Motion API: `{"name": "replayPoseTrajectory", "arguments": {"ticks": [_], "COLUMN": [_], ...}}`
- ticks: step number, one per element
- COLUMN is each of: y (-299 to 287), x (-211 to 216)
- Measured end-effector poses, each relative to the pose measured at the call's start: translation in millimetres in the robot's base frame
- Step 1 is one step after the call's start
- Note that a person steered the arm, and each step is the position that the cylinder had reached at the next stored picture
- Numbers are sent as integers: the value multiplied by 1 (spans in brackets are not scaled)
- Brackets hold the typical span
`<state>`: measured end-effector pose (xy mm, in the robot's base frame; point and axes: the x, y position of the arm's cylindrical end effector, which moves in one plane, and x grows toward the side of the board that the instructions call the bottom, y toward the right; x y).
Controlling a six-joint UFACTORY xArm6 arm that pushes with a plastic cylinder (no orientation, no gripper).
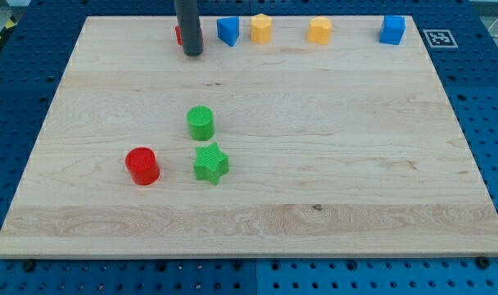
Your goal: Slide the green circle towards the top left
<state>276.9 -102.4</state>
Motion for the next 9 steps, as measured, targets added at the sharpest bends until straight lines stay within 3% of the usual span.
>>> {"name": "replayPoseTrajectory", "arguments": {"ticks": [1, 2, 4, 6, 8, 9], "y": [-2, 0, 71, 87, 61, 41], "x": [-4, 30, 105, 163, 194, 172]}}
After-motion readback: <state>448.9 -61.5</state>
